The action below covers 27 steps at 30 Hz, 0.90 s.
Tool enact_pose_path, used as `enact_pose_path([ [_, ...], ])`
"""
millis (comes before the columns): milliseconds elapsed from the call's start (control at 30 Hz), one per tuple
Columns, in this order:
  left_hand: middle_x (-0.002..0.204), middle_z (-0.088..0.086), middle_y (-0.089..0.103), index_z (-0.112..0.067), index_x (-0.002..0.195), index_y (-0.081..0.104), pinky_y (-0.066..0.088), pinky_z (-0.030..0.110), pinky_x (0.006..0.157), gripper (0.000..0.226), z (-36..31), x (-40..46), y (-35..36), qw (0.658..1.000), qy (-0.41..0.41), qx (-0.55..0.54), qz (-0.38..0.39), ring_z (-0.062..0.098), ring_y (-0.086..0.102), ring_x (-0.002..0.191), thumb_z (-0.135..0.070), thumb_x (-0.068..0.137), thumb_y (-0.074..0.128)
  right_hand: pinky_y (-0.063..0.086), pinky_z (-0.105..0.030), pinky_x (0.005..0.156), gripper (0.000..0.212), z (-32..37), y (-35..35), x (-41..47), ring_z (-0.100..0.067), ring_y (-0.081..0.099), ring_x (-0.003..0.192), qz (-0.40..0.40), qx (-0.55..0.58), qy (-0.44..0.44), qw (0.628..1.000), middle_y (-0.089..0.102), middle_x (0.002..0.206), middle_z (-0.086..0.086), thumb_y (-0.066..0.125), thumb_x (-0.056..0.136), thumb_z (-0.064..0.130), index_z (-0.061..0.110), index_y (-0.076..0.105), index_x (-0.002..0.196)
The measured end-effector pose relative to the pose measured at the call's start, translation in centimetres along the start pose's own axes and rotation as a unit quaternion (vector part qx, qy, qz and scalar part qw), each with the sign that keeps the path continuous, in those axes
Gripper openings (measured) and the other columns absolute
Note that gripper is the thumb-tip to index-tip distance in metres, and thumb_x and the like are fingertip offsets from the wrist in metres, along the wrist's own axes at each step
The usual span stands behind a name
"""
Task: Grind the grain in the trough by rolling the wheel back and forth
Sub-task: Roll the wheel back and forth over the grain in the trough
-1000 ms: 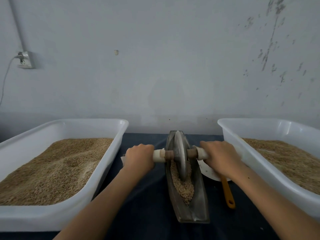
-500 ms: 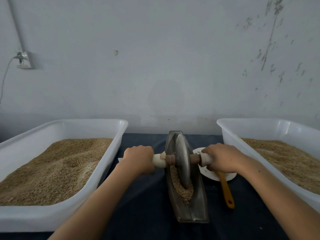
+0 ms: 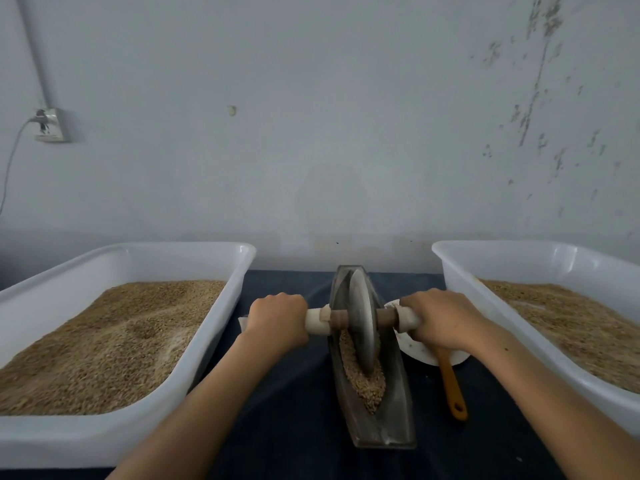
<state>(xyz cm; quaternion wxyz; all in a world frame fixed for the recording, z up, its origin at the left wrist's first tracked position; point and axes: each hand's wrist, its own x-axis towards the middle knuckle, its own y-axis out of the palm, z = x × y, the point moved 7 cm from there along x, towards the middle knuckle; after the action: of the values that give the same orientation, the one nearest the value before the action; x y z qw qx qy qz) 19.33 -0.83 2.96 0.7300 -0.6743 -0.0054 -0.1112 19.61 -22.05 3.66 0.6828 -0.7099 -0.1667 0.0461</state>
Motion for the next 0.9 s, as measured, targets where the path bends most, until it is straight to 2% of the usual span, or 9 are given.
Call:
enact_pose_path([
  [133,0.103,0.0,0.063,-0.018,0.114,0.057,0.043,0.029,0.075,0.04,0.15,-0.2,0.44,0.998,0.012,-0.008,0.064,0.017,0.059,0.091,-0.036,0.081,0.068,0.04,-0.023,0.059,0.015,-0.12,0.32,-0.16,-0.011,0.061,0.08,0.097,0.015,0.003,0.995,0.064,0.083,0.008,0.065,0.079,0.024,0.034,0.055,0.083],
  [233,0.103,0.0,0.063,-0.018,0.115,0.057,0.044,0.029,0.077,0.04,0.17,-0.1,0.48,0.998,0.009,-0.008,0.064,0.018,0.06,0.093,-0.036,0.081,0.069,0.043,-0.023,0.061,0.013,-0.08,0.32,-0.2,-0.011,0.062,0.081,0.099,0.018,0.003,0.995,0.065,0.085,0.006,0.065,0.08,0.024,0.032,0.058,0.086],
  [367,0.101,-0.001,0.064,-0.021,0.11,0.058,0.042,0.029,0.072,0.032,0.16,0.2,0.21,1.0,-0.003,-0.001,0.005,0.018,0.061,0.091,-0.034,0.082,0.066,0.033,-0.022,0.055,0.018,0.02,-0.04,-0.05,-0.01,0.056,0.073,-0.018,0.002,-0.002,1.0,0.059,0.079,0.009,0.058,0.084,0.023,0.034,0.046,0.077],
  [467,0.1,-0.002,0.063,-0.023,0.106,0.056,0.038,0.029,0.068,0.023,0.12,0.19,-0.13,0.998,-0.011,-0.009,-0.061,0.017,0.06,0.09,-0.033,0.086,0.061,0.031,-0.026,0.06,0.017,0.17,-0.33,0.0,-0.01,0.049,0.07,-0.13,-0.018,-0.006,0.991,0.054,0.076,0.011,0.054,0.088,0.027,0.034,0.042,0.078],
  [567,0.1,-0.002,0.063,-0.024,0.104,0.054,0.036,0.028,0.067,0.02,0.27,0.16,-0.11,0.997,-0.015,-0.023,-0.078,0.016,0.058,0.086,-0.032,0.086,0.06,0.031,-0.025,0.063,0.022,0.2,-0.34,0.07,-0.008,0.045,0.067,-0.161,-0.018,-0.007,0.987,0.047,0.07,0.012,0.055,0.088,0.028,0.035,0.039,0.075],
  [667,0.1,-0.002,0.063,-0.023,0.105,0.057,0.039,0.028,0.07,0.023,0.36,0.22,0.22,0.998,-0.007,-0.027,-0.049,0.014,0.057,0.085,-0.034,0.086,0.062,0.03,-0.025,0.06,0.024,0.14,-0.21,0.14,-0.009,0.046,0.067,-0.128,-0.019,-0.012,0.992,0.05,0.072,0.011,0.055,0.088,0.028,0.035,0.037,0.074],
  [767,0.101,0.0,0.064,-0.02,0.11,0.058,0.044,0.029,0.075,0.031,0.35,0.16,0.38,1.0,-0.002,-0.015,-0.004,0.016,0.061,0.09,-0.035,0.083,0.065,0.028,-0.021,0.054,0.026,-0.06,0.06,0.3,-0.008,0.051,0.07,-0.024,-0.004,-0.01,1.0,0.052,0.073,0.012,0.06,0.084,0.026,0.036,0.04,0.072],
  [833,0.103,0.0,0.063,-0.019,0.114,0.057,0.045,0.03,0.078,0.037,0.26,0.09,0.54,0.999,0.007,-0.008,0.034,0.016,0.059,0.09,-0.035,0.082,0.067,0.032,-0.021,0.054,0.025,-0.14,0.28,0.09,-0.008,0.055,0.074,0.055,0.014,-0.005,0.998,0.056,0.075,0.012,0.064,0.082,0.025,0.037,0.044,0.072],
  [900,0.105,0.001,0.063,-0.018,0.116,0.056,0.046,0.031,0.081,0.041,0.25,0.08,0.64,0.998,0.012,-0.007,0.061,0.016,0.059,0.092,-0.035,0.081,0.068,0.036,-0.022,0.056,0.021,-0.06,0.35,-0.18,-0.009,0.059,0.078,0.096,0.022,-0.004,0.995,0.062,0.081,0.01,0.067,0.081,0.026,0.037,0.05,0.077],
])
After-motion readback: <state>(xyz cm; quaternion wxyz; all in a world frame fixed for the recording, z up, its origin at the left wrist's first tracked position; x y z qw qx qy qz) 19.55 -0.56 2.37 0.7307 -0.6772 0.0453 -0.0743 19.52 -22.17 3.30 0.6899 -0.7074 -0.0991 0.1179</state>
